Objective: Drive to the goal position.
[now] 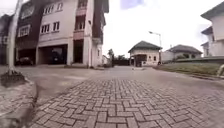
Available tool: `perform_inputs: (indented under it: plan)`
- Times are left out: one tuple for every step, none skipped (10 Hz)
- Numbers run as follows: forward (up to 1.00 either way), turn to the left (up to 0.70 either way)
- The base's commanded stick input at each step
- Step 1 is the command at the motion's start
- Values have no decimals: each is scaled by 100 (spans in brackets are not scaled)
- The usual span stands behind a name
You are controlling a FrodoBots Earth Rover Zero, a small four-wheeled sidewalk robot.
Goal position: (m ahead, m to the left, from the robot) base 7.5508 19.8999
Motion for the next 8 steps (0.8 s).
perform_inputs:
  plan:
    - [70, 0]
    - [70, 0]
    - [70, 0]
    - [70, 0]
    - [70, 35]
    - [70, 35]
    - [70, 35]
    - [70, 35]
